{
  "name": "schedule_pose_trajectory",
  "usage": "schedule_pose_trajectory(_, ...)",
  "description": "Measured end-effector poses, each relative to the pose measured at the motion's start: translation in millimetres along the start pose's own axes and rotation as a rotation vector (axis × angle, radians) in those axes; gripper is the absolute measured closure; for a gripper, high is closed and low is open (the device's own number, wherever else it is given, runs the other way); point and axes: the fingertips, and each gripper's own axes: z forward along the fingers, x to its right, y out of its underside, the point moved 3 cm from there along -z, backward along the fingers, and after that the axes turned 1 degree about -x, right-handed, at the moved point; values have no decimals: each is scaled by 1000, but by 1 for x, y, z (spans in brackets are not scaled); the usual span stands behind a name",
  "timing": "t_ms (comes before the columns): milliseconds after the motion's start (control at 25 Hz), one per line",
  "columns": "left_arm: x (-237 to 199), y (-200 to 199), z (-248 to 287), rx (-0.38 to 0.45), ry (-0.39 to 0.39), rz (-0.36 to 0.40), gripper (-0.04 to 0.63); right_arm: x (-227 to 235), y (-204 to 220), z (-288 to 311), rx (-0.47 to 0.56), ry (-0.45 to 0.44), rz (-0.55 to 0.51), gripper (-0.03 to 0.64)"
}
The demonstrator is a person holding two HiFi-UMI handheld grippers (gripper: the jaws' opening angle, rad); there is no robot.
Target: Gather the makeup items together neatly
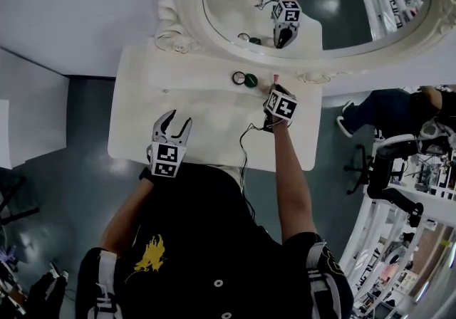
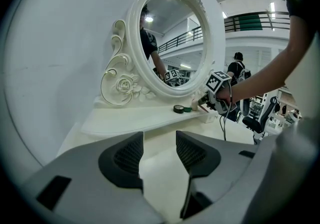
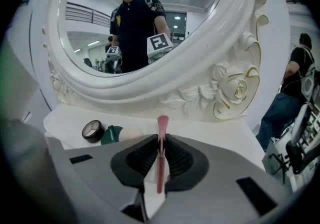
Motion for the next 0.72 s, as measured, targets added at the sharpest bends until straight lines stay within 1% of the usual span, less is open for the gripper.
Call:
schedule_pose_trajectory(320,0,-1,3,2,4,-2,379,1,2,6,-6,-41,58,555)
schedule_pose_trajectory(560,2,-2,-1,9,8,-4,379,5,6,0,0,-37,81,554)
schedule_pose_trajectory(640,4,-5,-2,16,8,12,379,3,6,-5,14,-42,98,554)
schedule_pose_trajectory(720,10,-11,-5,29,13,55,379,-2,5,-14,37,-59,125,557)
